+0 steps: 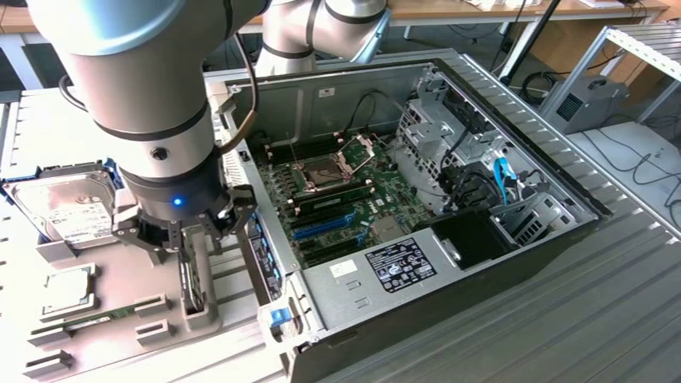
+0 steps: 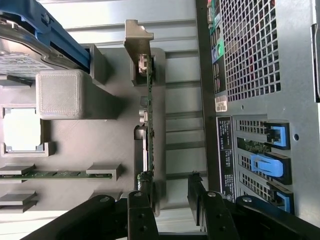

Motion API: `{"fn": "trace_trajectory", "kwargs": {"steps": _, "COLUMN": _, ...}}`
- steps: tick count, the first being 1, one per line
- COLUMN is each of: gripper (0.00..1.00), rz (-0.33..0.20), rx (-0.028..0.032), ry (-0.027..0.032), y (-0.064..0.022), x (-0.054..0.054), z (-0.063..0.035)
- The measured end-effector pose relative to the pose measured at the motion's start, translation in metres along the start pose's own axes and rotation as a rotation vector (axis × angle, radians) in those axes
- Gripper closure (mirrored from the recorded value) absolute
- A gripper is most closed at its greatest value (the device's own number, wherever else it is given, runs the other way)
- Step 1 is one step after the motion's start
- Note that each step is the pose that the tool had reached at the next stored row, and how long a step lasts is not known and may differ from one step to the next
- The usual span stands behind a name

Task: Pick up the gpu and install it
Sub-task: 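Pick up the gpu and move the gpu toward the slot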

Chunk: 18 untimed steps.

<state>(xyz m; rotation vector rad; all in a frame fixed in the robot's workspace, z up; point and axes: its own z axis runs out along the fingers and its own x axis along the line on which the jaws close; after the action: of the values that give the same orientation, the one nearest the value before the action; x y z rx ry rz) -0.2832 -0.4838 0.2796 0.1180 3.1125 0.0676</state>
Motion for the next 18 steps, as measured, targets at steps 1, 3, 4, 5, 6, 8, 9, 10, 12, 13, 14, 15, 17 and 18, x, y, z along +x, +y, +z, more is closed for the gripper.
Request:
{"fn": "trace_trajectory", "kwargs": {"steps": 1, "gripper": 0.58, "rz": 0.0, "rx": 0.0, "ry": 0.0, "y": 0.0, "x": 0.0, "z": 0.0003}}
{"fn": "trace_trajectory", "kwargs": {"steps": 3, "gripper": 0.58, "rz": 0.0, "rx": -0.0002, "ry": -0.0001, "y": 0.0, "x": 0.001, "z": 0.0009}}
{"fn": "trace_trajectory", "kwargs": {"steps": 4, "gripper": 0.58, "rz": 0.0, "rx": 0.0, "ry": 0.0, "y": -0.0001, "x": 0.002, "z": 0.0011}}
{"fn": "trace_trajectory", "kwargs": {"steps": 5, "gripper": 0.58, "rz": 0.0, "rx": 0.0, "ry": 0.0, "y": -0.0002, "x": 0.002, "z": 0.0013}}
{"fn": "trace_trajectory", "kwargs": {"steps": 6, "gripper": 0.58, "rz": 0.0, "rx": 0.0, "ry": 0.0, "y": -0.0002, "x": 0.003, "z": 0.0015}}
{"fn": "trace_trajectory", "kwargs": {"steps": 8, "gripper": 0.58, "rz": 0.0, "rx": 0.0, "ry": 0.0, "y": -0.0003, "x": 0.004, "z": 0.0021}}
{"fn": "trace_trajectory", "kwargs": {"steps": 9, "gripper": 0.58, "rz": 0.0, "rx": 0.0, "ry": 0.0, "y": -0.0004, "x": 0.004, "z": 0.0023}}
{"fn": "trace_trajectory", "kwargs": {"steps": 10, "gripper": 0.58, "rz": 0.0, "rx": 0.0001, "ry": 0.0, "y": -0.0005, "x": 0.005, "z": 0.0026}}
{"fn": "trace_trajectory", "kwargs": {"steps": 12, "gripper": 0.58, "rz": 0.0, "rx": 0.0, "ry": 0.0, "y": -0.0004, "x": 0.007, "z": 0.0034}}
{"fn": "trace_trajectory", "kwargs": {"steps": 13, "gripper": 0.58, "rz": 0.0, "rx": -0.0001, "ry": -0.0001, "y": -0.0002, "x": 0.008, "z": 0.0037}}
{"fn": "trace_trajectory", "kwargs": {"steps": 14, "gripper": 0.58, "rz": 0.0, "rx": 0.0, "ry": 0.0, "y": 0.0004, "x": 0.009, "z": 0.0042}}
{"fn": "trace_trajectory", "kwargs": {"steps": 15, "gripper": 0.58, "rz": 0.0, "rx": 0.0, "ry": 0.0001, "y": 0.0008, "x": 0.01, "z": 0.0044}}
{"fn": "trace_trajectory", "kwargs": {"steps": 17, "gripper": 0.58, "rz": 0.0, "rx": 0.0001, "ry": 0.0002, "y": 0.0021, "x": 0.012, "z": 0.0053}}
{"fn": "trace_trajectory", "kwargs": {"steps": 18, "gripper": 0.58, "rz": 0.0, "rx": 0.0, "ry": 0.0, "y": 0.0027, "x": 0.012, "z": 0.0059}}
